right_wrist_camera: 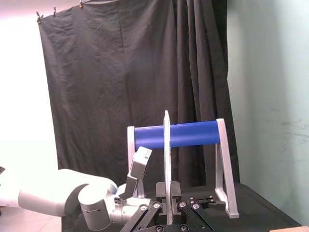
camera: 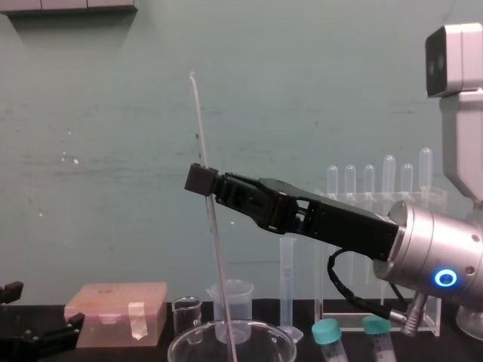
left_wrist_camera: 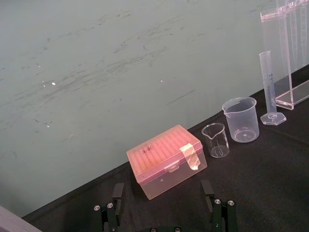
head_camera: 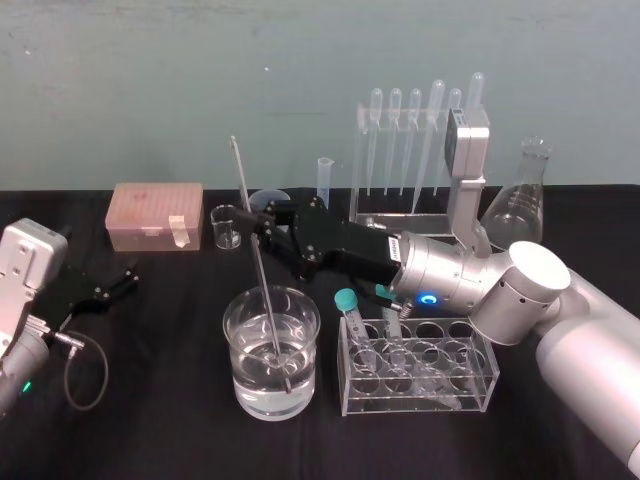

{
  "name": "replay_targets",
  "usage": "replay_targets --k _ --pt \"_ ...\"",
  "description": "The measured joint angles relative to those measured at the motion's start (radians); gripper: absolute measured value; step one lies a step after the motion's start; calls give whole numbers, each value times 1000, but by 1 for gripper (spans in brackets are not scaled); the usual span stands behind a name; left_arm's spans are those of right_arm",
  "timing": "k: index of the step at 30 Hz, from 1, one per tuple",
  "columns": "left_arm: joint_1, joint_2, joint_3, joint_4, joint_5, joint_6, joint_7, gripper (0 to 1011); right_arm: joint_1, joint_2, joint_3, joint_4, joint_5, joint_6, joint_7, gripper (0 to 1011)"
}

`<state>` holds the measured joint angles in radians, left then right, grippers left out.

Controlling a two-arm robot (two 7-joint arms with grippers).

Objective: Hold the thermometer with one hand and immerse one end into the beaker, then reinsert it into the test tube rack.

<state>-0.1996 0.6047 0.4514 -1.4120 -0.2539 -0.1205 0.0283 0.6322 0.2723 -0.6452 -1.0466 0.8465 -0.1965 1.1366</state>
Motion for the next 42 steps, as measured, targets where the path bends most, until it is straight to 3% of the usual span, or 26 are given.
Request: replay_targets --k 16,22,29,31,38,42 --pt "0 0 0 0 0 0 0 1008 -5 4 1 -11 2 4 0 56" --pt "0 0 0 0 0 0 0 1008 8 17 20 -59 27 28 -10 56" --pt "0 0 0 0 0 0 0 1008 39 54 61 -178 84 74 -39 56" --pt "0 0 0 0 0 0 0 1008 56 71 89 -227 117 90 -62 56" --pt "0 0 0 0 0 0 0 1008 86 120 156 -296 157 87 -119 56" --pt "0 0 0 0 0 0 0 1008 81 171 188 -321 157 79 -170 56"
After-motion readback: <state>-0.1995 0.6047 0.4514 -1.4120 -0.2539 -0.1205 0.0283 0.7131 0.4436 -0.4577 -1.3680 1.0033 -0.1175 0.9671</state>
